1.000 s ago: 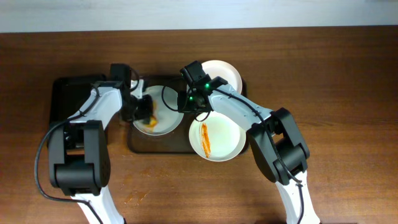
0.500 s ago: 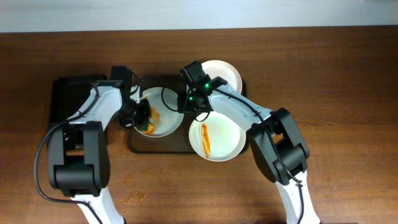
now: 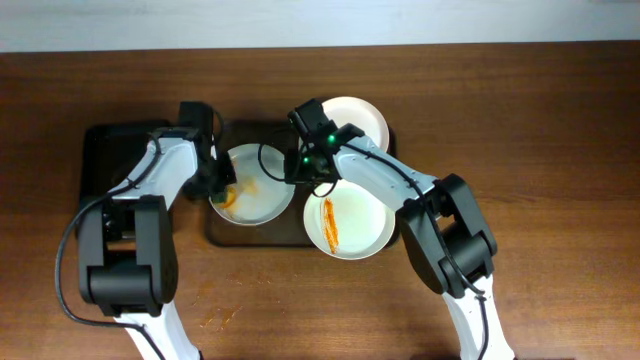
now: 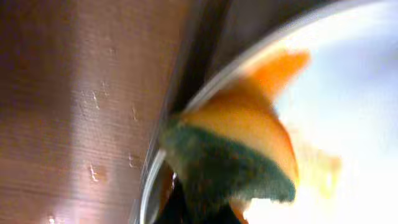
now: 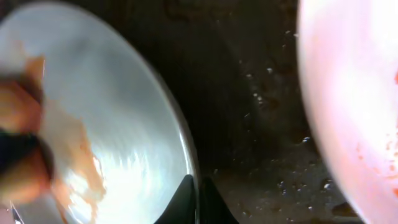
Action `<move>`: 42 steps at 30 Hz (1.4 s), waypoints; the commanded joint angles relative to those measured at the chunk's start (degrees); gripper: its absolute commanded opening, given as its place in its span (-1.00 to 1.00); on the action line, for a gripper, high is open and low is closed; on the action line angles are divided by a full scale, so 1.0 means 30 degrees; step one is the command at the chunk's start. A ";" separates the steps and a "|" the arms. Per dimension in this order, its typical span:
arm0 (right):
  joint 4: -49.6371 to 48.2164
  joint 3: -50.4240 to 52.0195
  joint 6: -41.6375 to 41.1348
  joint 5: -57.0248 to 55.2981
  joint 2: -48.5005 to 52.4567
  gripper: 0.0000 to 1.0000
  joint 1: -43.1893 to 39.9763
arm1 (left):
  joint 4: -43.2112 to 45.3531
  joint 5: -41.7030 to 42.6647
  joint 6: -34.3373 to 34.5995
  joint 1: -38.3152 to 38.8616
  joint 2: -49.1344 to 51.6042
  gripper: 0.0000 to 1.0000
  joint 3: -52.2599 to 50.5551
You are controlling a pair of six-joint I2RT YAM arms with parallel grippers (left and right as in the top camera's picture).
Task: Clean dirty plates on tray and stack at the side
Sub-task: 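Scrub the held left plate with the sponge in the left gripper, then carry the cleaned plate right and set it on the table with right gripper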
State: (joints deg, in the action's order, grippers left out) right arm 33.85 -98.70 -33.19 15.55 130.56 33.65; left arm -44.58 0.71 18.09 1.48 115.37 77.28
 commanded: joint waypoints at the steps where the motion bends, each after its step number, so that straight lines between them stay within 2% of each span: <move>1: 0.0073 -0.0321 -0.0044 0.0124 0.0109 -0.92 0.0153 | -0.2339 0.7315 -0.3577 -0.0175 0.0641 -0.99 -0.0474; 2: 0.0073 -0.0321 -0.0044 0.0131 0.0102 -0.92 0.0153 | -0.2295 1.0346 -0.4976 -0.0168 0.0641 -0.99 -0.0474; 4: 0.0080 -0.0321 -0.0044 0.0182 0.0109 -0.92 0.0153 | -0.0714 1.1978 -0.5333 -0.0168 0.0641 -0.99 -0.0474; 6: 0.0160 -0.0321 -0.0044 0.0182 0.0109 -0.91 0.0153 | 0.2324 1.1752 -0.4728 -0.0175 0.0641 -0.98 -0.0474; 8: 0.0219 -0.0321 -0.0044 0.0175 0.0109 -0.92 0.0153 | 0.5355 1.0236 -0.3235 -0.0175 0.0641 -0.98 -0.0474; 10: 0.0211 -0.0321 -0.0044 0.0160 0.0109 -0.92 0.0153 | 0.6805 0.7417 -0.2790 -0.0189 0.0641 -0.99 -0.0474; 12: 0.0204 -0.0321 -0.0044 0.0109 0.0109 -0.92 0.0153 | 0.5792 0.1836 -0.0750 -0.0160 0.0641 -0.98 -0.0474; 14: 0.0189 -0.0321 -0.0044 0.0109 0.0109 -0.92 0.0153 | 0.2645 -0.1333 0.1122 -0.0175 0.0641 -0.99 -0.0474; 16: 0.0204 -0.0321 -0.0044 0.0117 0.0109 -0.92 0.0153 | -0.0233 -0.0903 0.1115 -0.0168 0.0641 -0.99 -0.0474; 18: 0.0211 -0.0321 -0.0044 0.0138 0.0109 -0.92 0.0153 | -0.2178 0.1836 -0.0393 -0.0168 0.0634 -0.99 -0.0452; 20: 0.0211 -0.0321 -0.0044 0.0204 0.0102 -0.92 0.0153 | -0.2302 0.8692 -0.4561 -0.0168 0.0641 -0.98 -0.0240; 21: 0.0219 -0.0321 -0.0044 0.0277 0.0109 -0.92 0.0153 | -0.2302 1.0754 -0.5355 -0.0175 0.0634 -0.99 0.0138; 22: 0.0248 -0.0321 -0.0044 0.0328 0.0109 -0.92 0.0153 | -0.2295 1.1548 -0.5472 -0.0175 0.0634 -0.98 0.0699; 24: 0.0357 -0.0321 -0.0044 0.0328 0.0109 -0.92 0.0153 | -0.2317 1.1606 -0.5457 -0.0226 0.0634 -0.99 0.3614; 26: 0.0357 -0.0321 -0.0036 0.0138 0.0109 -0.88 0.0153 | -0.2543 0.9632 -0.3978 -0.0554 0.0634 -0.98 0.5799; 28: 0.0291 -0.0321 -0.0036 -0.0204 0.0109 -0.49 0.0153 | -0.2834 0.7912 -0.3344 -0.0947 0.0634 -0.98 0.6768; 29: 0.0226 -0.0321 -0.0036 -0.0408 0.0131 -0.34 0.0153 | -0.2849 0.7198 -0.2718 -0.1275 0.0634 -0.99 0.6834; 30: -0.0029 -0.0321 -0.0036 -0.0393 0.0306 -0.28 0.0175 | -0.2827 0.6732 -0.2251 -0.1734 0.0634 -0.98 0.6834; 31: -0.0240 -0.0321 -0.0044 -0.0386 0.0634 -0.28 0.0313 | -0.2739 0.6732 -0.2259 -0.2113 0.0634 -0.99 0.6834; 32: -0.0313 -0.0321 -0.0044 -0.0393 0.0860 -0.37 0.0481 | -0.2718 0.6732 -0.2259 -0.2455 0.0641 -0.98 0.6834; 34: -0.0597 -0.0321 -0.0044 -0.0386 0.0998 -0.92 0.0707 | -0.2718 0.6003 -0.2259 -0.2929 0.0634 -0.99 0.6834; 37: -0.0423 -0.0707 0.0000 0.0189 0.0627 -0.92 0.0539 | -0.2361 0.5595 -0.2266 -0.2980 0.0641 -0.98 0.6834; 38: -0.0233 -0.1231 0.0845 -0.0430 0.0087 -0.92 0.0532 | -0.2229 0.5530 -0.2266 -0.2980 0.0641 -0.99 0.6827; 42: 0.2288 -0.3242 0.3359 -0.8845 -0.2914 -0.92 0.1515 | -0.2011 0.3359 -0.2266 -0.3140 0.0641 -0.99 0.6834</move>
State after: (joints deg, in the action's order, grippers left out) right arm 40.36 -105.47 -27.59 0.56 127.90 36.05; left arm -51.22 14.44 10.59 -7.38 117.56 96.79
